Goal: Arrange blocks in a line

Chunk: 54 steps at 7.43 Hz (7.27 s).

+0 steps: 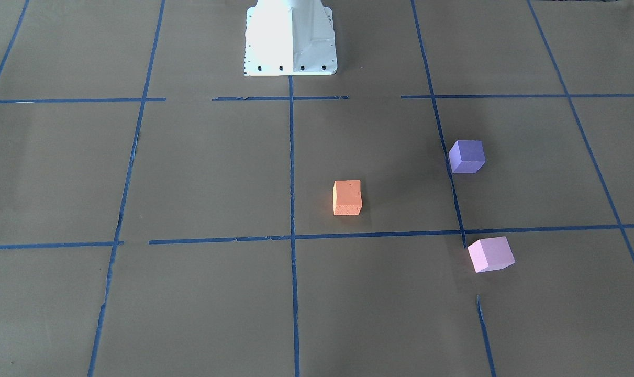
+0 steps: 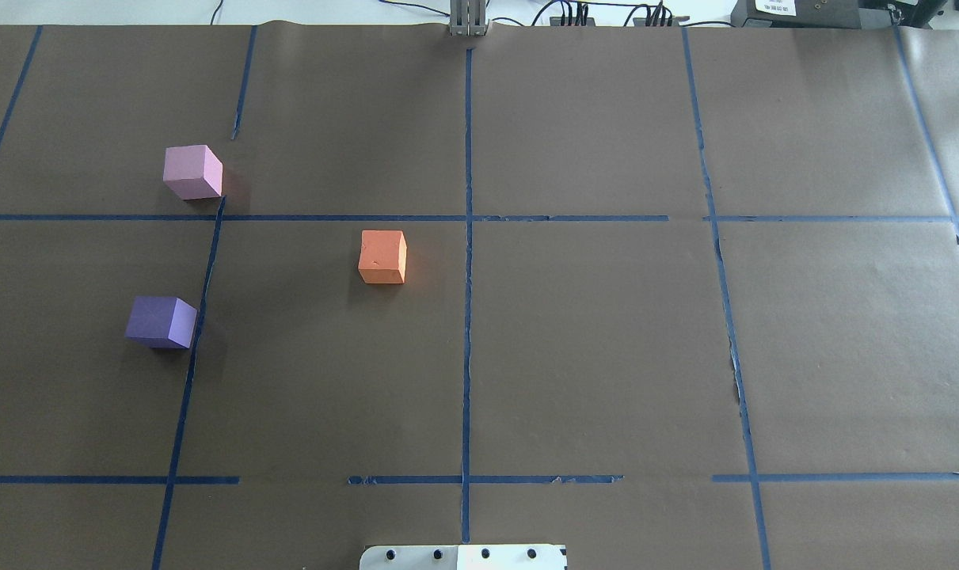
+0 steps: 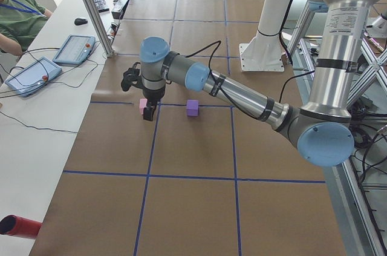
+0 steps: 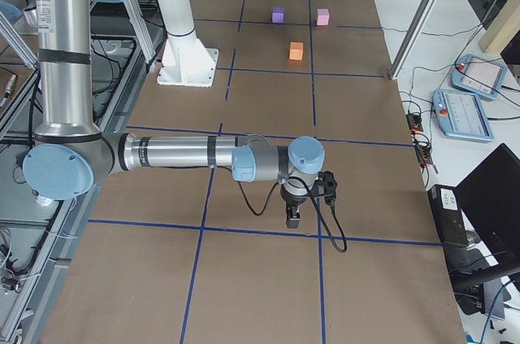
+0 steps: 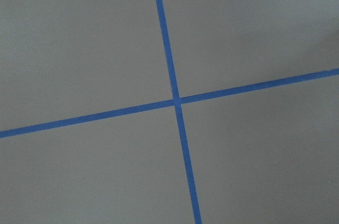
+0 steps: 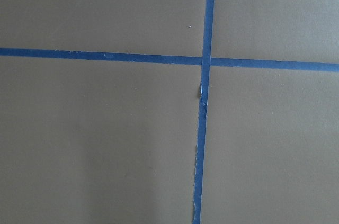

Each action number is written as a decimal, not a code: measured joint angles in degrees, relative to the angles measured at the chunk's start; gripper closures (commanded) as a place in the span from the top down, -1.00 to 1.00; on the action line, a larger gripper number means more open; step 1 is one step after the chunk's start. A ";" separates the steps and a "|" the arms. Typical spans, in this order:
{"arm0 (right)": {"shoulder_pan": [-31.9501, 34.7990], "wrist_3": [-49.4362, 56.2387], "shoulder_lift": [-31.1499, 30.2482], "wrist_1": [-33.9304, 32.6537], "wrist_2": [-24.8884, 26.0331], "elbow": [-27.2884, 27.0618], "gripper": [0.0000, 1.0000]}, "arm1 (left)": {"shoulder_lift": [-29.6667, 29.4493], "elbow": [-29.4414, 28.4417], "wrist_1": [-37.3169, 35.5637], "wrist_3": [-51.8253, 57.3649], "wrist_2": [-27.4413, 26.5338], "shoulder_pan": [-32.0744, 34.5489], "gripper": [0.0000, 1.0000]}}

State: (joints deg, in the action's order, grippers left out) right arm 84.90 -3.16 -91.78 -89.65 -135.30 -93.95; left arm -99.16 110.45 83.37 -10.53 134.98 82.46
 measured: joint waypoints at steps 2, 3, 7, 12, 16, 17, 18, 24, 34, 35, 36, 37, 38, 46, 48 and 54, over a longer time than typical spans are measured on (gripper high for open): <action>0.00 0.00 -0.01 0.00 0.01 0.00 1.00 | -11.65 2.32 -8.98 -7.84 0.00 -7.59 1.00; -0.02 0.00 -0.02 0.00 0.00 0.00 1.00 | -16.65 2.62 -11.53 -14.06 -0.06 -12.54 1.00; -0.01 0.00 -0.05 0.00 0.04 0.00 1.00 | -28.13 -1.53 -9.64 -39.54 -8.91 -31.51 1.00; 0.00 0.00 -0.07 0.00 0.01 0.00 1.00 | -32.78 -16.08 -1.02 -48.91 -18.31 -42.17 1.00; -0.04 0.00 -0.07 0.00 -0.01 0.00 1.00 | -34.16 -22.67 4.72 -53.69 -18.65 -43.31 1.00; -0.03 0.00 -0.07 0.00 -0.01 0.00 1.00 | -34.79 -23.75 5.73 -54.89 -18.62 -43.34 1.00; -0.01 0.00 -0.07 0.00 0.01 0.00 1.00 | -35.35 -25.03 6.94 -55.70 -18.63 -43.49 1.00; 0.00 0.00 -0.05 0.00 0.02 0.00 1.00 | -35.32 -28.79 11.19 -56.76 -20.51 -45.73 1.00; 0.00 0.00 -0.07 0.00 0.02 0.00 1.00 | -35.26 -28.17 12.70 -57.26 -21.92 -45.93 -1.00; 0.00 0.00 -0.06 0.00 0.00 0.00 1.00 | -35.17 -24.70 9.78 -57.12 -21.84 -45.14 -1.00; 0.00 0.00 -0.04 0.00 0.00 0.00 1.00 | -35.10 -21.42 6.46 -56.94 -21.76 -44.44 -1.00; 0.00 0.00 -0.05 0.00 -0.02 0.00 1.00 | -34.65 -18.89 3.99 -56.79 -21.65 -43.60 -1.00; -0.01 0.00 -0.05 0.00 -0.03 0.00 1.00 | -32.78 -16.28 2.89 -56.54 -21.52 -42.24 -1.00; 0.00 0.00 -0.05 0.00 -0.03 0.00 1.00 | -11.85 -9.42 12.98 -45.40 -18.21 -33.38 -1.00; 0.00 0.00 -0.02 0.00 -0.03 0.00 1.00 | -8.54 -10.11 17.54 -45.38 -18.20 -33.38 -1.00; -0.02 0.00 -0.07 0.00 -0.04 0.00 1.00 | -7.31 -14.97 19.80 -40.29 -18.31 -33.62 -1.00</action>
State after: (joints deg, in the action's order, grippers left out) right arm 84.88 -3.16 -91.84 -89.65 -135.34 -93.95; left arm -106.48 95.48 103.16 -50.82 116.67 48.84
